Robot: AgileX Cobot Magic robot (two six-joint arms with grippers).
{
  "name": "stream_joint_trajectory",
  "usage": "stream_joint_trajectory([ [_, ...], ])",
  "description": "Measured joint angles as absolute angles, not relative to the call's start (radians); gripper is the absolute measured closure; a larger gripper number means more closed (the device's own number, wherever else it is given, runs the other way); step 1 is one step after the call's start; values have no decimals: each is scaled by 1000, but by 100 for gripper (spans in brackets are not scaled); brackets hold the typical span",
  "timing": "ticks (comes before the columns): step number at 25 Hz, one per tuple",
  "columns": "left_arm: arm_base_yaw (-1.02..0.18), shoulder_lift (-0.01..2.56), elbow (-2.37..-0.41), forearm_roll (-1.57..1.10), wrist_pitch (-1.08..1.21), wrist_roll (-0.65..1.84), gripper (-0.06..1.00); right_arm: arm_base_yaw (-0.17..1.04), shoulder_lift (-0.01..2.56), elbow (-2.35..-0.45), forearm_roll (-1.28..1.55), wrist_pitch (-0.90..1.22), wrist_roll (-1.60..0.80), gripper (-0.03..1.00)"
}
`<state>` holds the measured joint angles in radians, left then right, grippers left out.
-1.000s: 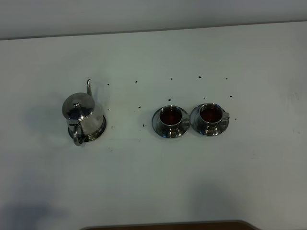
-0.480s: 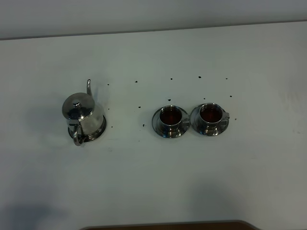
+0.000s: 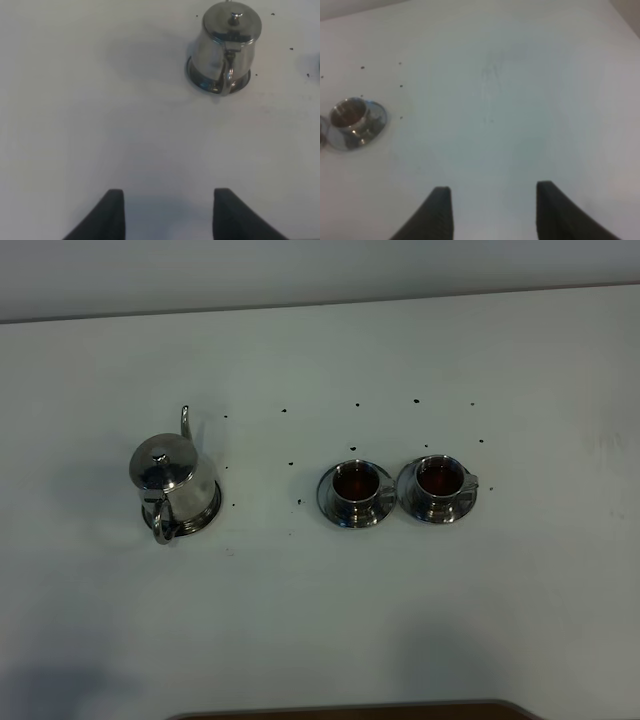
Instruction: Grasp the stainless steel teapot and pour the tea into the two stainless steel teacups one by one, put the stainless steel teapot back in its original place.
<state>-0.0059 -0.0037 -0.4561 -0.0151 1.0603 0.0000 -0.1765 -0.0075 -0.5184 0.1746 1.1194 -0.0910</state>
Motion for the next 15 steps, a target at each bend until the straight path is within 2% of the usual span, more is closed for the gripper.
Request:
stream_joint_trajectory([
  [15, -6, -4, -456, -15, 1060, 0, 49, -176, -7, -518, 175, 1119, -91, 57],
])
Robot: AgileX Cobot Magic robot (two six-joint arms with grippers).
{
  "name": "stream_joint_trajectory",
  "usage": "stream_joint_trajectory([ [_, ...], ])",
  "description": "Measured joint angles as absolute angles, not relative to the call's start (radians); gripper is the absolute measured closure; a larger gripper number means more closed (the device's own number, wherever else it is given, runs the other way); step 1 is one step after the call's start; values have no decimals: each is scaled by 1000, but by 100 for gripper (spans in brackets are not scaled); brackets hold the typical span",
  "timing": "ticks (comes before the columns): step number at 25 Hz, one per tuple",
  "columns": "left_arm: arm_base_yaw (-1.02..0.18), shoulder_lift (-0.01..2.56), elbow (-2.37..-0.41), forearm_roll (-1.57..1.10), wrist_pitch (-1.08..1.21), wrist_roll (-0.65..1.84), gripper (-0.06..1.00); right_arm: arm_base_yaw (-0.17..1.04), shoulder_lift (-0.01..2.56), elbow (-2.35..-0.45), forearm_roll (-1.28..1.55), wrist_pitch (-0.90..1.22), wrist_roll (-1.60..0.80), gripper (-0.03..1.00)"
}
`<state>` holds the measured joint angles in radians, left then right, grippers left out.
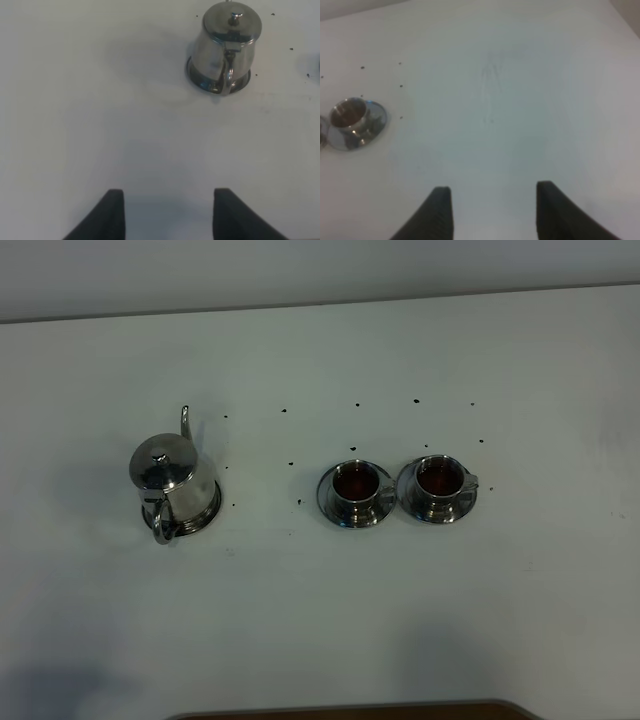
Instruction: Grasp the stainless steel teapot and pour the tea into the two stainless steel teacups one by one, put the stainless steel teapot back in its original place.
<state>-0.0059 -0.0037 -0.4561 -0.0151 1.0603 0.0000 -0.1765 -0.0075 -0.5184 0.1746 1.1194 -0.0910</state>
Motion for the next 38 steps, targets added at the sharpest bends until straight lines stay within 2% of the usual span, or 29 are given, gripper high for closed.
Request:
stream_joint_trajectory([
  [38, -6, -4, -456, -15, 1060, 0, 49, -176, -7, -518, 175, 1119, -91, 57],
])
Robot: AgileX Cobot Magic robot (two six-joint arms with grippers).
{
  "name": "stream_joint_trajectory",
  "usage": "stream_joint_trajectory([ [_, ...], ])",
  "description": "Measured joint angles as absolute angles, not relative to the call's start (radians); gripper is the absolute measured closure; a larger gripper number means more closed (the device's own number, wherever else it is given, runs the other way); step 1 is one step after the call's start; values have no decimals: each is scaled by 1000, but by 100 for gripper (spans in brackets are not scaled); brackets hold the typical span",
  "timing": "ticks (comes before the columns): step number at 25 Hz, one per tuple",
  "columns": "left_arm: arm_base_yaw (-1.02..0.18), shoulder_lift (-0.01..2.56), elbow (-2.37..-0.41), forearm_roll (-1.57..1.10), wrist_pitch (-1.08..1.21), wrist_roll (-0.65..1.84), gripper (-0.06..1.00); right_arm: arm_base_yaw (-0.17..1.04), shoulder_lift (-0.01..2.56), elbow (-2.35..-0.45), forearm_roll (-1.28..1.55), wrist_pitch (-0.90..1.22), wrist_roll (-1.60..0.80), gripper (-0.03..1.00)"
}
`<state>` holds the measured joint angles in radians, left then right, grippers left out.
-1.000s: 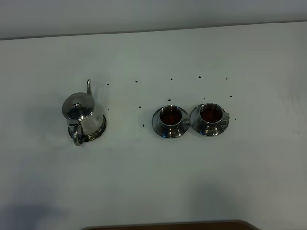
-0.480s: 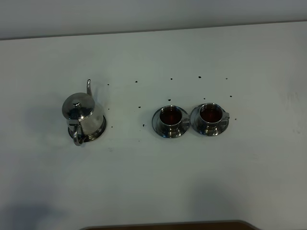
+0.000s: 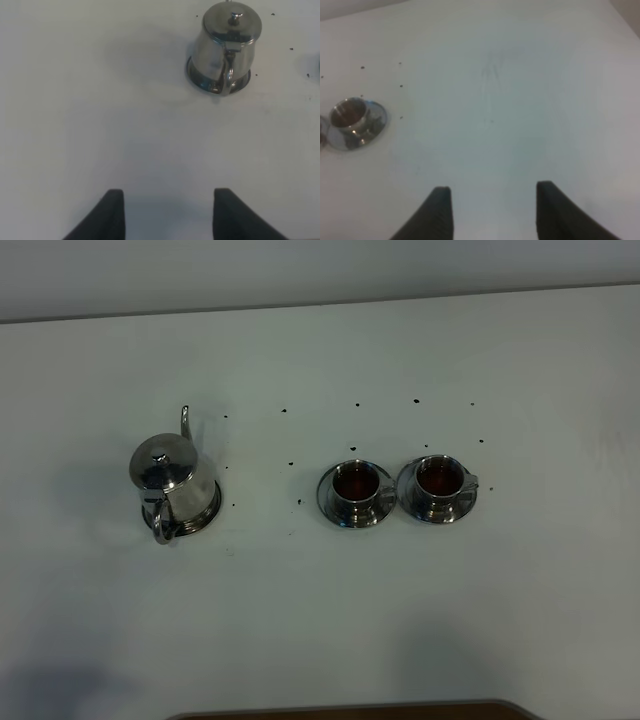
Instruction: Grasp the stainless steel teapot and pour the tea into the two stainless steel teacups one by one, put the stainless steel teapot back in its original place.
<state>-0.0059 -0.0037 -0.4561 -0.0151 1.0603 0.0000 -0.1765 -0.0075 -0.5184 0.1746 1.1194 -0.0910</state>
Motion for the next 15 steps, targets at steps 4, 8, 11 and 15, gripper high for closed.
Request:
stream_joint_trajectory([
  [4, -6, -4, -456, -15, 1060, 0, 49, -176, -7, -518, 175, 1119, -91, 57],
  [8, -6, -4, -456, -15, 1060, 0, 49, -176, -7, -518, 175, 1119, -91, 57],
  [11, -6, -4, -456, -15, 1060, 0, 49, -176, -7, -518, 175, 1119, -91, 57],
  [15, -6, -4, -456, -15, 1060, 0, 49, -176, -7, -518, 175, 1119, -91, 57],
])
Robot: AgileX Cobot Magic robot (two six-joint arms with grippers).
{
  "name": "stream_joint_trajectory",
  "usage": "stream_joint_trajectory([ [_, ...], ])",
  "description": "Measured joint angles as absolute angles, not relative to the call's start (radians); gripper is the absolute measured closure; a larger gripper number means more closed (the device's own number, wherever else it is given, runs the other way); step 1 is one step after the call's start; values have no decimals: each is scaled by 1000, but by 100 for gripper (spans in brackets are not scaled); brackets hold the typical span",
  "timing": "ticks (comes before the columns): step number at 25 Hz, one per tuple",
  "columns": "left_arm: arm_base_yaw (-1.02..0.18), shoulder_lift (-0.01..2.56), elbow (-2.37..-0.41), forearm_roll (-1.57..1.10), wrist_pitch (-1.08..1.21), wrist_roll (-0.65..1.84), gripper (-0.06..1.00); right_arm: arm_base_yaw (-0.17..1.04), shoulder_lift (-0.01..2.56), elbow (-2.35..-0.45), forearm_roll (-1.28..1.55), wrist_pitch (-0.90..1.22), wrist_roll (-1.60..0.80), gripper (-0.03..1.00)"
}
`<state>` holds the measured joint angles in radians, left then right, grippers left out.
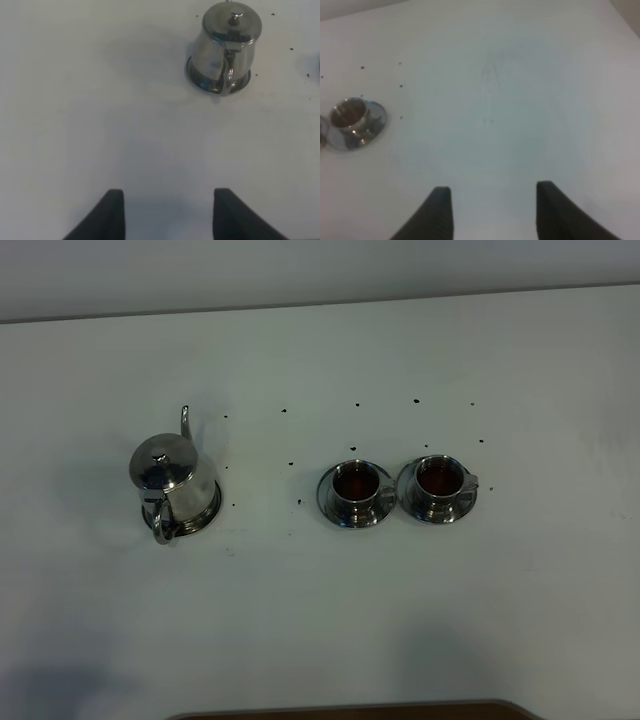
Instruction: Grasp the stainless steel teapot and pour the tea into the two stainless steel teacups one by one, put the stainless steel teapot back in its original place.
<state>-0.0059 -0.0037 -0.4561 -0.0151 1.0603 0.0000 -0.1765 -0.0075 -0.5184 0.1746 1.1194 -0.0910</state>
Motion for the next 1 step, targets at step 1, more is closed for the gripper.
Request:
stream_joint_trajectory([
  [1, -6, -4, -456, -15, 1060, 0, 49, -176, -7, -518, 175, 1119, -91, 57],
])
